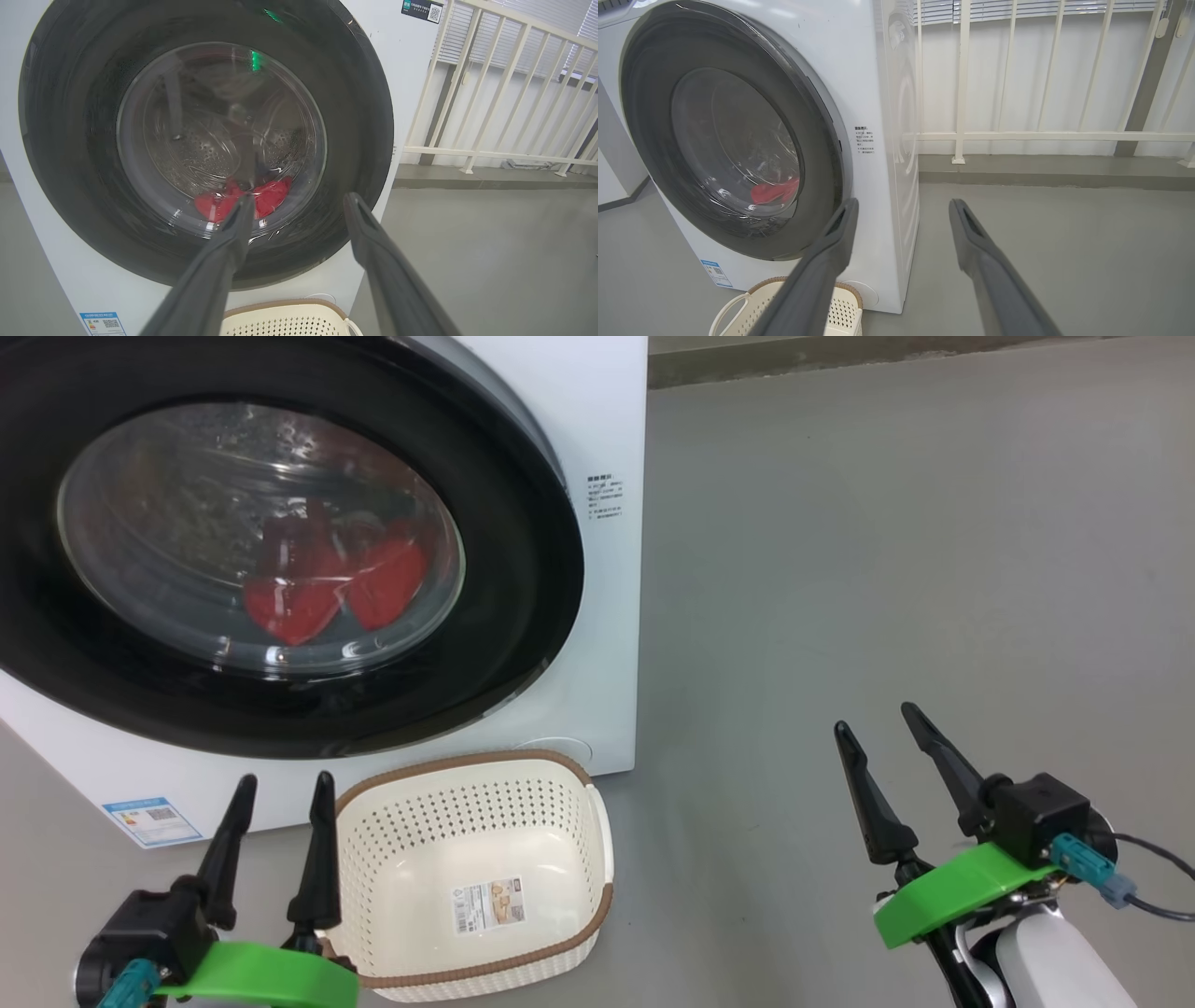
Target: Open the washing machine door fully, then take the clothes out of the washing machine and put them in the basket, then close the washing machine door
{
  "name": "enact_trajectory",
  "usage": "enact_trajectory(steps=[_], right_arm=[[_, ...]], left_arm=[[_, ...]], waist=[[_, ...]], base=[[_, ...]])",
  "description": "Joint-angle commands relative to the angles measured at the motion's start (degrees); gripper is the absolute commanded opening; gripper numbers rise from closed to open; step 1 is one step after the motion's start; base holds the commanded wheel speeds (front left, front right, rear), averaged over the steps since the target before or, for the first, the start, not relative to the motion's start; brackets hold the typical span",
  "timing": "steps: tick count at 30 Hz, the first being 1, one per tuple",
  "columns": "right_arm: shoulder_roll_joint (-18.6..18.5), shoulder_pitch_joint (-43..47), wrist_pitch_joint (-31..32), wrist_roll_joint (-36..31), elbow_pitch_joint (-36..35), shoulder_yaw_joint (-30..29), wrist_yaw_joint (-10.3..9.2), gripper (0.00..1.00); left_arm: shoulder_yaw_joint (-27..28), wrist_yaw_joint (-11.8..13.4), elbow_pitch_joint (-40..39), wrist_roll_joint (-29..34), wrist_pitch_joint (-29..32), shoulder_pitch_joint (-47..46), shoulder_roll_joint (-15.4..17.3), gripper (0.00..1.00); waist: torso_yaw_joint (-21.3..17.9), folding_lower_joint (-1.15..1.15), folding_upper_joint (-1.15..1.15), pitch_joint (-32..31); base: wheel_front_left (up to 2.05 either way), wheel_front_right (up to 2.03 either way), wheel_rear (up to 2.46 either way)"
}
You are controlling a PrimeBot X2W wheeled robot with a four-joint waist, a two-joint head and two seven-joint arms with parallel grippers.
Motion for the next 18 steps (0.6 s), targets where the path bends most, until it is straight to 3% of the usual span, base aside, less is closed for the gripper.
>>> enact_trajectory(steps=[1,8,18], right_arm=[[-0.4,-2.87,-0.92,-1.82,-1.24,1.59,-0.05,1.0],[-0.62,-3.47,-2.02,-5.95,-1.0,2.03,-0.05,1.0],[-0.61,-2.66,-2.02,-6.07,-0.96,1.64,-0.05,1.0]], left_arm=[[1.96,-0.31,-1.54,2.09,-0.91,-2.46,0.97,1.0],[2.13,-0.33,-1.96,6.32,-2.01,-2.51,1.01,1.0],[1.89,-0.33,-0.6,6.46,-2.01,-2.17,1.01,1.0]], waist=[[-0.03,0.0,0.0,0.0],[-0.26,0.0,0.0,0.02],[0.07,0.0,0.0,-0.9]], base=[[0.0,0.0,0.0],[0.0,0.0,0.0],[0.0,0.0,0.0]])
